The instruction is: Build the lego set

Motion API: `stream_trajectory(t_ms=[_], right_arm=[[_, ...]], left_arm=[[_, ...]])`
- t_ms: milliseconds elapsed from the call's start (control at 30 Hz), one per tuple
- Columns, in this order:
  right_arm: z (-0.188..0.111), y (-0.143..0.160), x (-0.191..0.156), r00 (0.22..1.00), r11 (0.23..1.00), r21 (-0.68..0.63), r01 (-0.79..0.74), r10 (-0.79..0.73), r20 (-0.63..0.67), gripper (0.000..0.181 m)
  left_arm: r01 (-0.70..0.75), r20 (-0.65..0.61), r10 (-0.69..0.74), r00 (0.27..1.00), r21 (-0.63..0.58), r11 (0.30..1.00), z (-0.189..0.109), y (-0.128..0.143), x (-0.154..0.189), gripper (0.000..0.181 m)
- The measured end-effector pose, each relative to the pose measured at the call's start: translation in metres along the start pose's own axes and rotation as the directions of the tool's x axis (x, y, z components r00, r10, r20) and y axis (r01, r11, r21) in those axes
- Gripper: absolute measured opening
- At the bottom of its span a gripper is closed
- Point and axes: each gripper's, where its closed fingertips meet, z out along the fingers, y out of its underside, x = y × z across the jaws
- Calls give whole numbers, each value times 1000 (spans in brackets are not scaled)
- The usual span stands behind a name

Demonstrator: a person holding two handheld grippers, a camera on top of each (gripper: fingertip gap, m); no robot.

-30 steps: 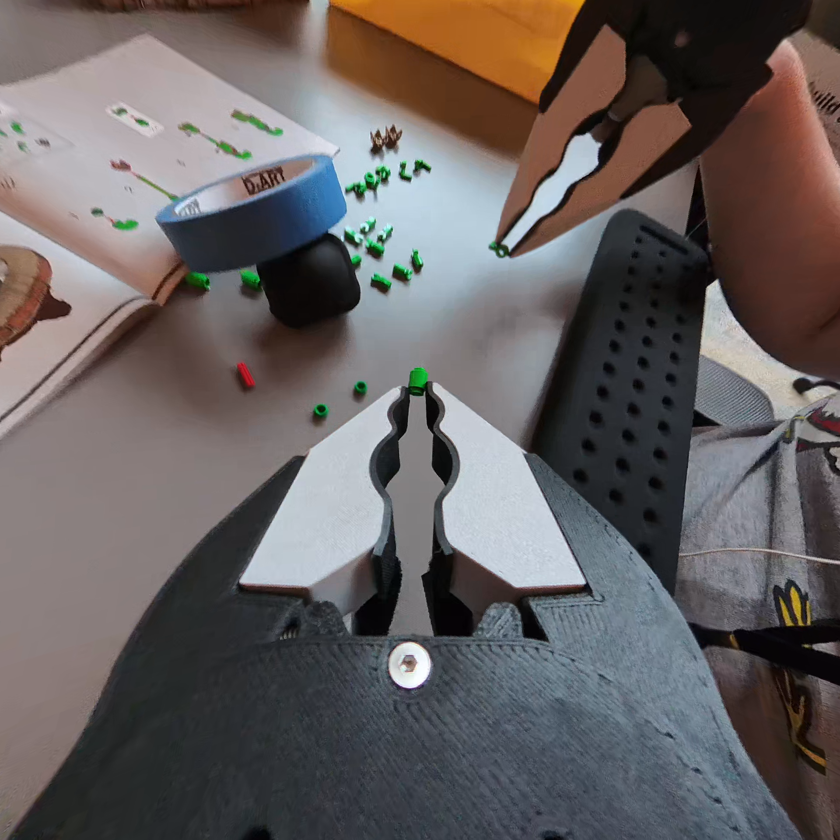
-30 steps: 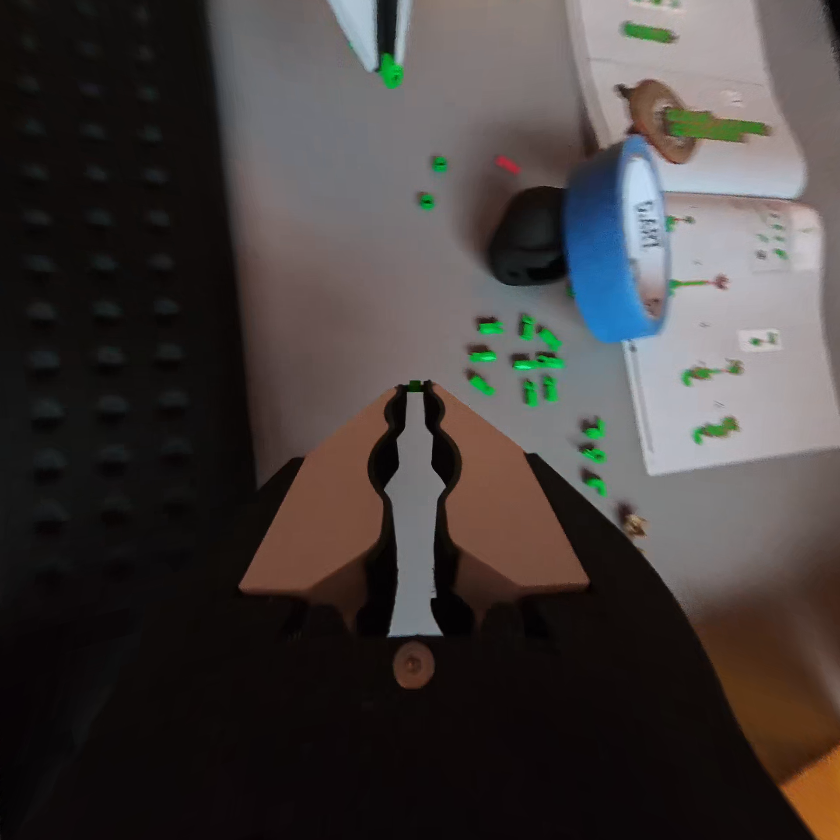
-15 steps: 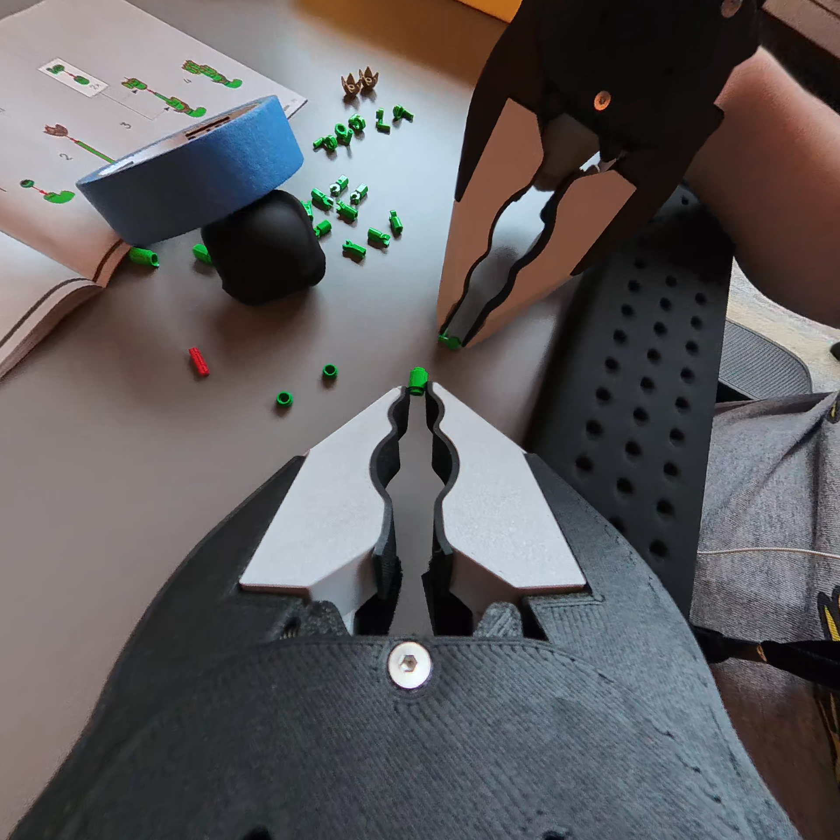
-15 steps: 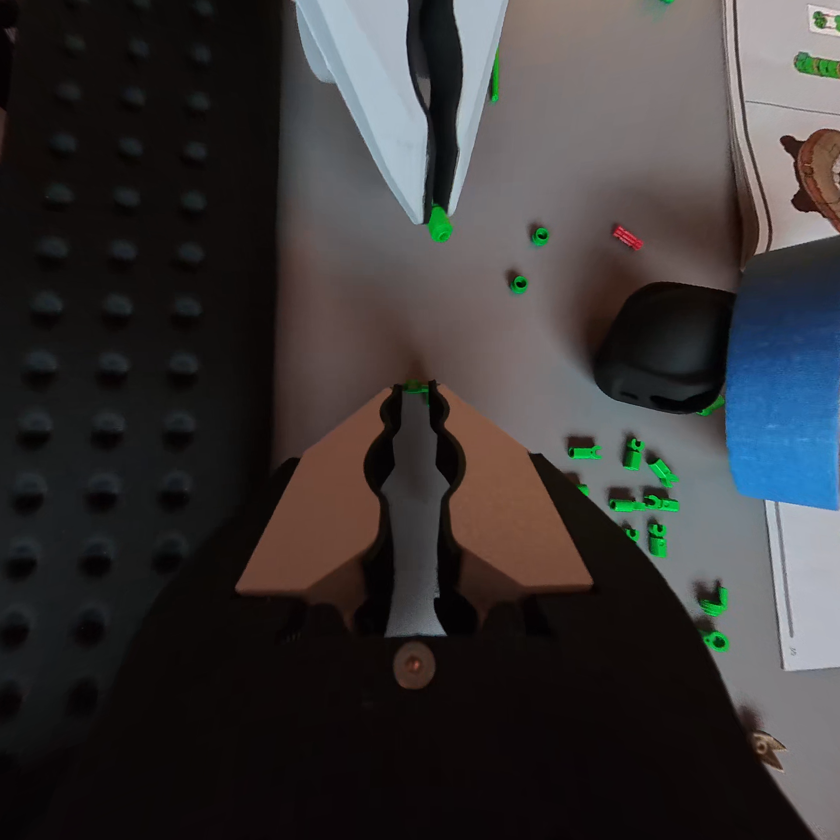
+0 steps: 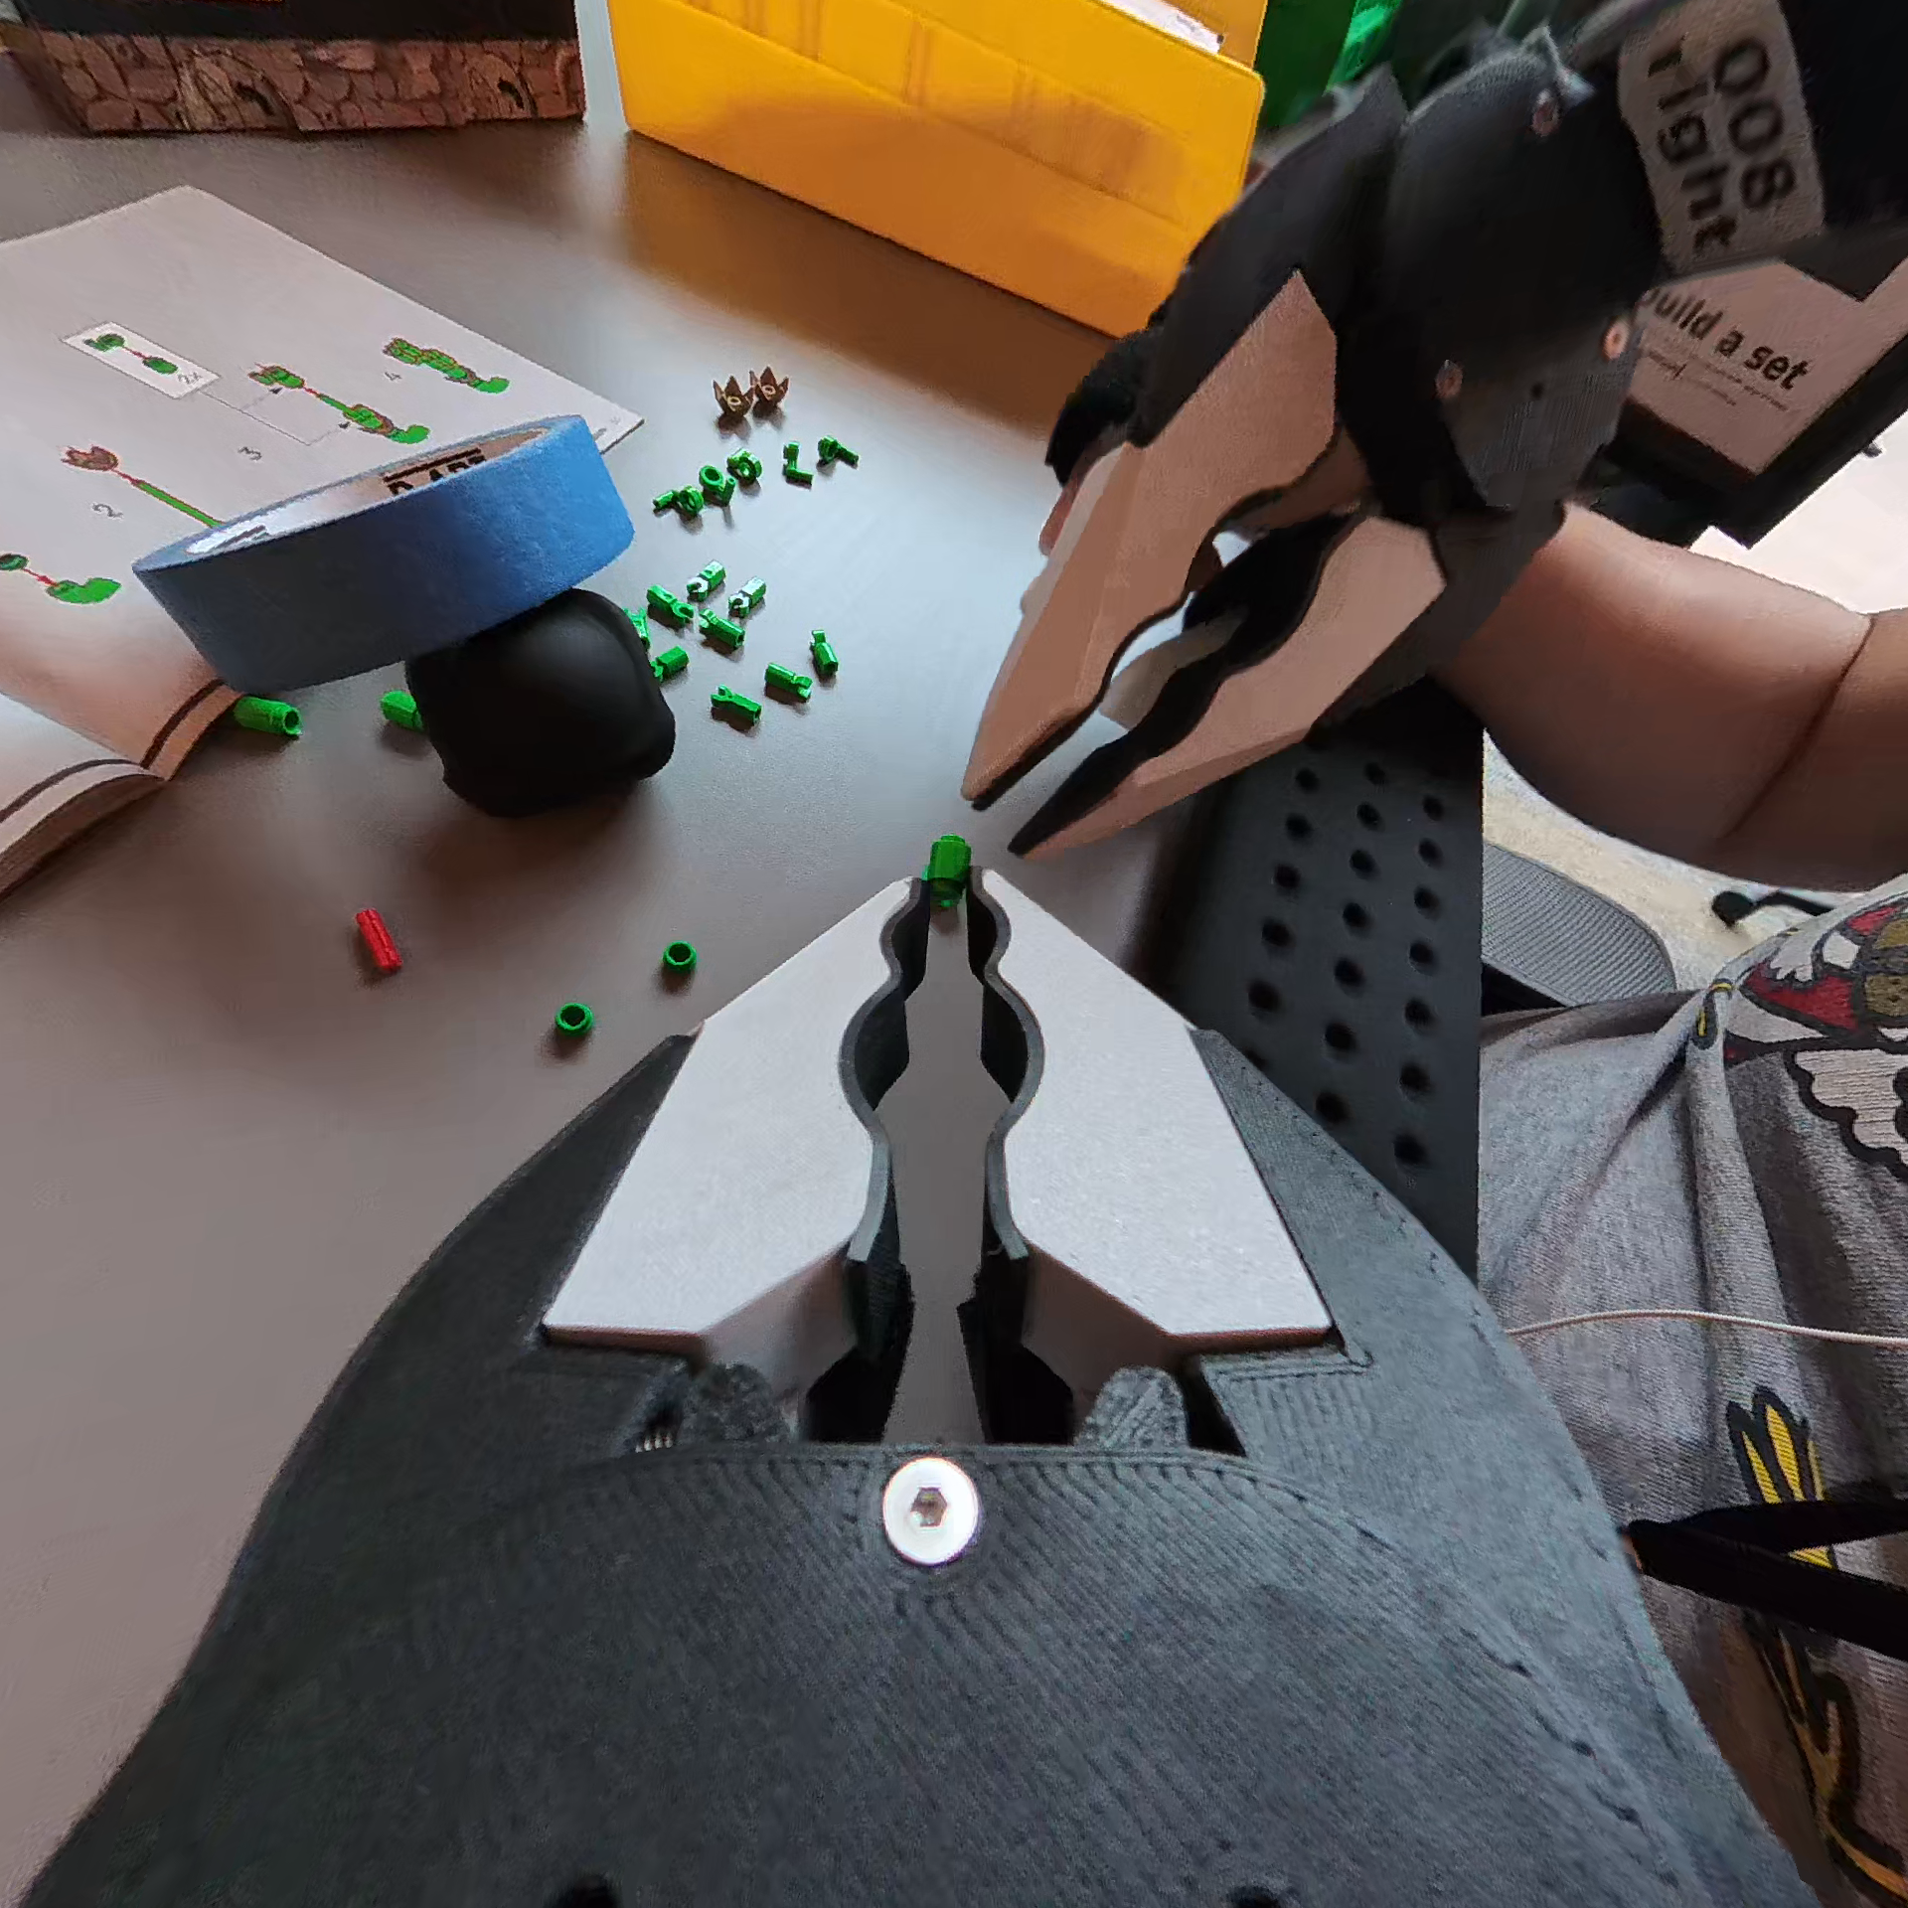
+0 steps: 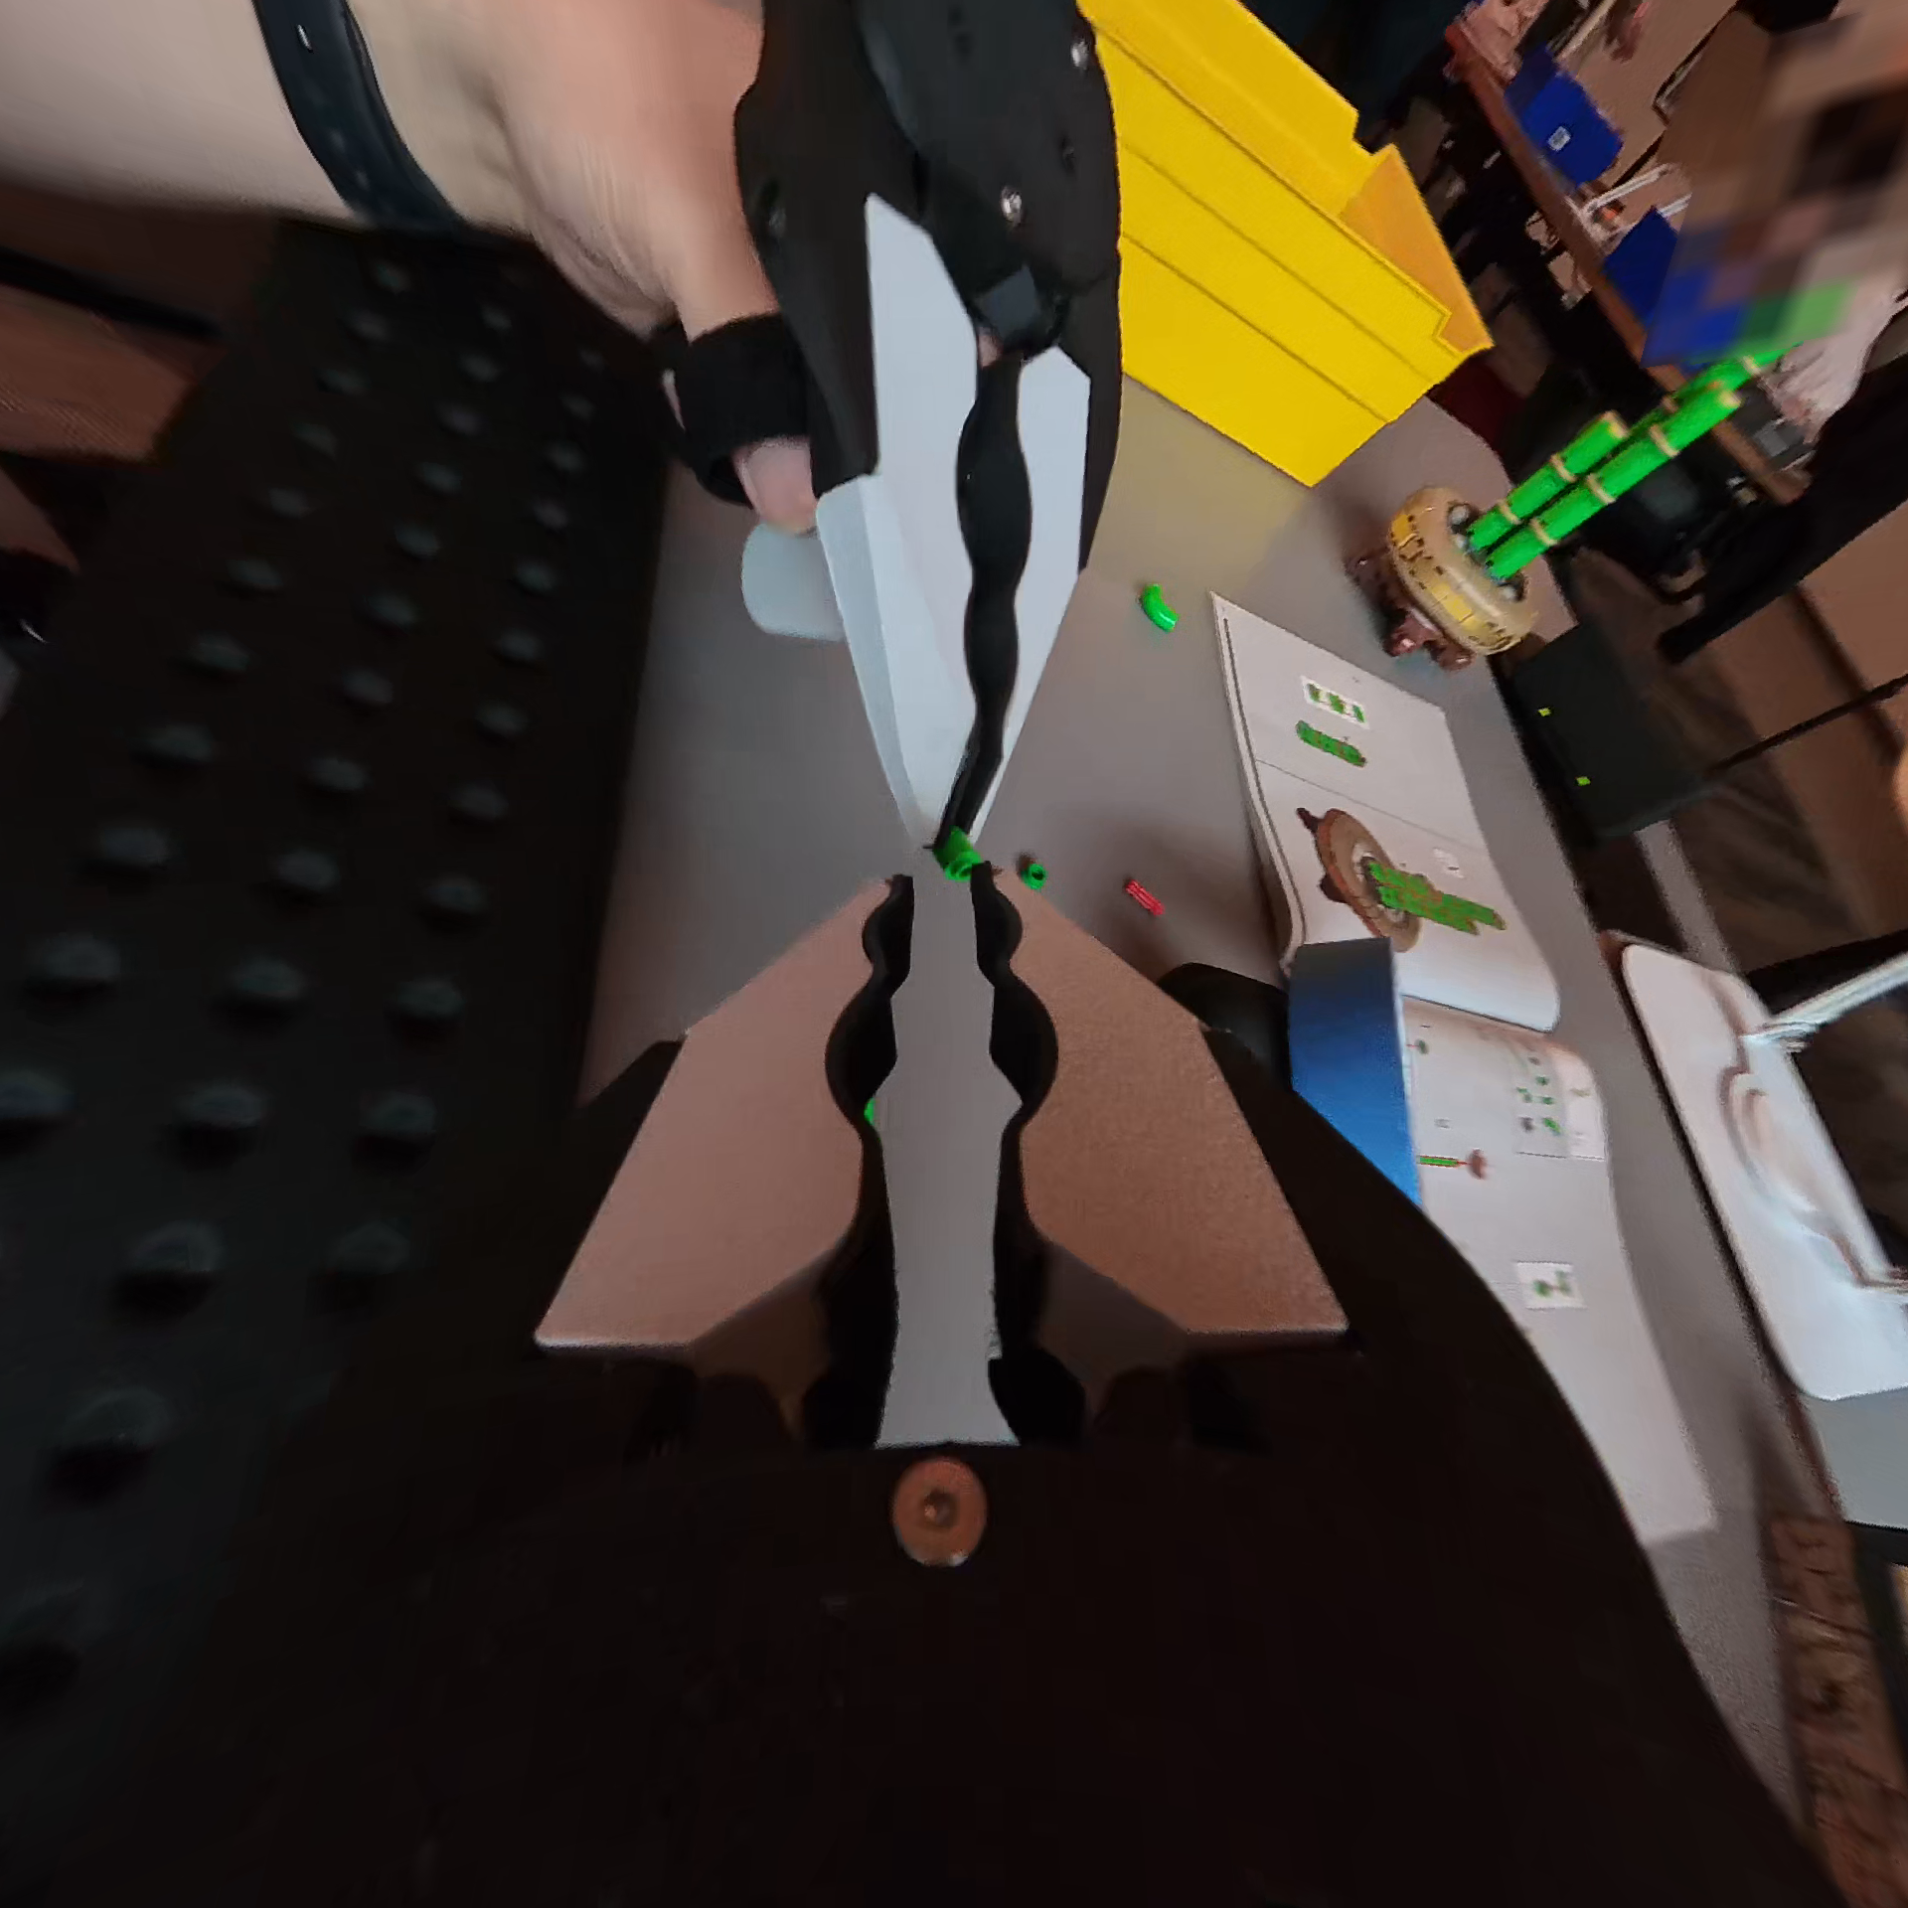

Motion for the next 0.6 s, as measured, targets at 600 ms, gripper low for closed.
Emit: stream_trajectory(t_ms=[600], right_arm=[[8,7,-9,977,975,-83,205,-209,-43,7]], left_arm=[[48,-100,-53,994,-45,998,5,8,12,5]])
